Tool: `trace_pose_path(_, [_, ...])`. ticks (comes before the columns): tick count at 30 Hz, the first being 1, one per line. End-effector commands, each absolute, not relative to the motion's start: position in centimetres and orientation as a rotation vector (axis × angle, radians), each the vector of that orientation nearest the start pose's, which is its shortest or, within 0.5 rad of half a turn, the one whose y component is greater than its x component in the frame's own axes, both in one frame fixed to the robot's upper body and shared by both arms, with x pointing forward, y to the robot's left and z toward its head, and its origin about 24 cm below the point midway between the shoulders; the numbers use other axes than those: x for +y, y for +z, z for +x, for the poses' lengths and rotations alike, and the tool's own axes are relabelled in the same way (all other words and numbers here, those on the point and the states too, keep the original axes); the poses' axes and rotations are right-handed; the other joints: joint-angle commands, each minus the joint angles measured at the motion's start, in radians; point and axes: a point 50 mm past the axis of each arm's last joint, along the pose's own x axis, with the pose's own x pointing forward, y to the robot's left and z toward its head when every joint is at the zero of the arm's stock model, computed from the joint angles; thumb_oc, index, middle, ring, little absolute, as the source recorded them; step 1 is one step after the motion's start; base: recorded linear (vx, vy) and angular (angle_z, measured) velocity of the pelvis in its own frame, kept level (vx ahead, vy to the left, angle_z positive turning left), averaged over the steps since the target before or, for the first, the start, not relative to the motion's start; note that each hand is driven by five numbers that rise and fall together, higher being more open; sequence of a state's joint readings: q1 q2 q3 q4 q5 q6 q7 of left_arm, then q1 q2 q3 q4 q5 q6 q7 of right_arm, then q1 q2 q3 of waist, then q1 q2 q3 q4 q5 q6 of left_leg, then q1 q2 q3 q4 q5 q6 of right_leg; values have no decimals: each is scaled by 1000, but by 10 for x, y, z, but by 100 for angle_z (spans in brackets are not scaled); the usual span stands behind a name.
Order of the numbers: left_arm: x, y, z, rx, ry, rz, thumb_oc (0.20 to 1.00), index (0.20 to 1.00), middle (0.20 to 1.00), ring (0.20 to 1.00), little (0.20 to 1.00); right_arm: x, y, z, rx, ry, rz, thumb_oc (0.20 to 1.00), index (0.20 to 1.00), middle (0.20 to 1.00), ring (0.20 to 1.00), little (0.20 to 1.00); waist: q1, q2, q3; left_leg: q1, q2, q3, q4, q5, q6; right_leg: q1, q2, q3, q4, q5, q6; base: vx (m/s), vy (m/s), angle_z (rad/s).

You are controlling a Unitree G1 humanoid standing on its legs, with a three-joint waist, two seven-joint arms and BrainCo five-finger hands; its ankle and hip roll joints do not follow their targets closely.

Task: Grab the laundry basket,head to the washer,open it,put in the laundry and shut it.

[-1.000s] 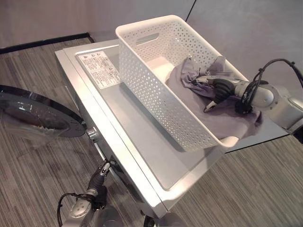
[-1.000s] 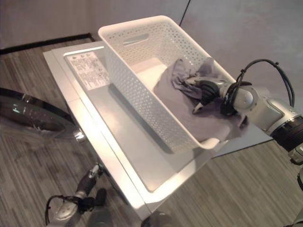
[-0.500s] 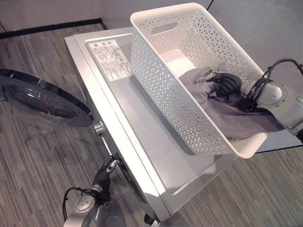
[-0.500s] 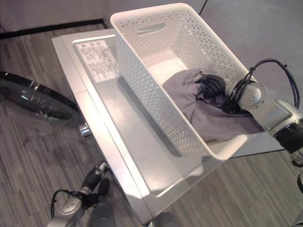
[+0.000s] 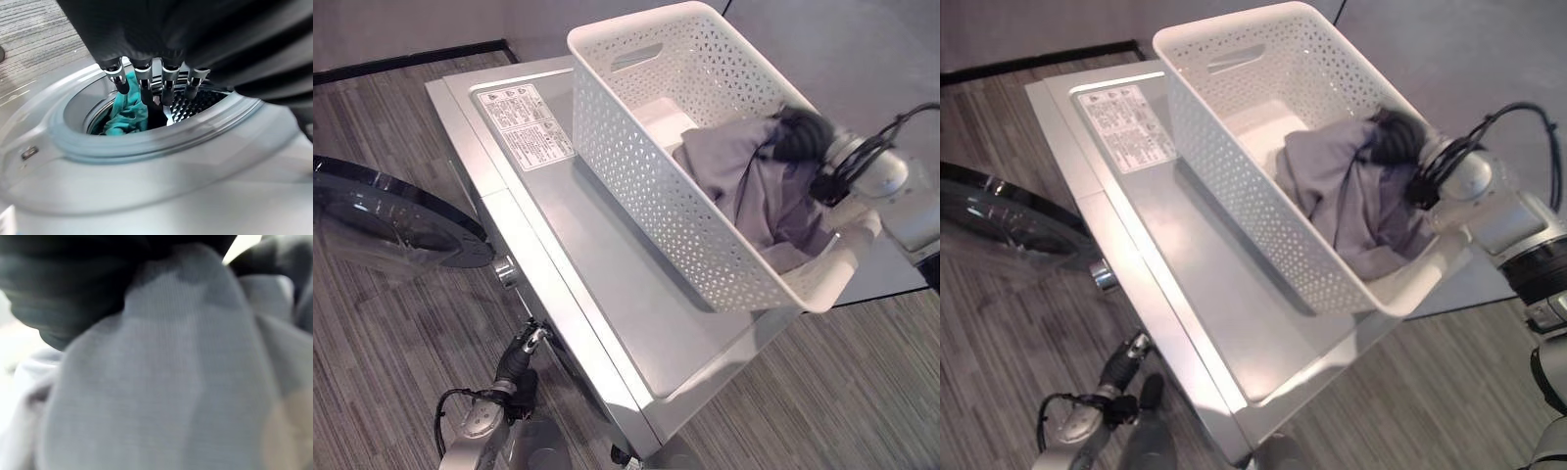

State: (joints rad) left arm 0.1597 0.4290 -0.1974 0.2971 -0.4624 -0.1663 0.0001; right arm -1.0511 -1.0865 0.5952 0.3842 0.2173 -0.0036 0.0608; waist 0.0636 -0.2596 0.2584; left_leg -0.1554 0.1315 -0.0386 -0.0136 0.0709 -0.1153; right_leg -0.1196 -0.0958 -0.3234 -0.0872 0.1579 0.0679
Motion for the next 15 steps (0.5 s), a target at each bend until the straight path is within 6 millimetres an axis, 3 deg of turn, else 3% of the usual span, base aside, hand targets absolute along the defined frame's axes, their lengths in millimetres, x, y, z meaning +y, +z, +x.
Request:
trace_pose_path(1, [225,-18,207,243,-27,15,1000,1000,1000,1000,1000,-263,382,335,-658,-284,-946,200,200,200,200,200,-17,-22,-36,28,25,72,48,-158,56,80,-43,66,24,-178,49,10,-4,-13])
trace_pose_path(6, [229,-20,205,260,-19,30,1000,1000,1000,1000,1000,-272,407,324,-752,-430,-917,200,200,200,200,200,-21,-22,-57,36,17,69,49,-163,63,86,-45,74,24,-177,50,15,7,-9])
trace_pose_path(7, [231,-21,204,270,-17,39,1000,1000,1000,1000,1000,-281,420,317,-793,-513,-871,200,200,200,200,200,-21,-21,-72,44,16,69,46,-167,65,93,-45,73,24,-178,50,35,11,-1])
trace_pose_path(15, [231,-24,202,289,-14,50,1000,1000,1000,1000,1000,-304,442,304,-840,-680,-751,200,200,200,200,200,-19,-16,-96,69,12,71,43,-175,67,111,-46,75,23,-179,55,5,2,0])
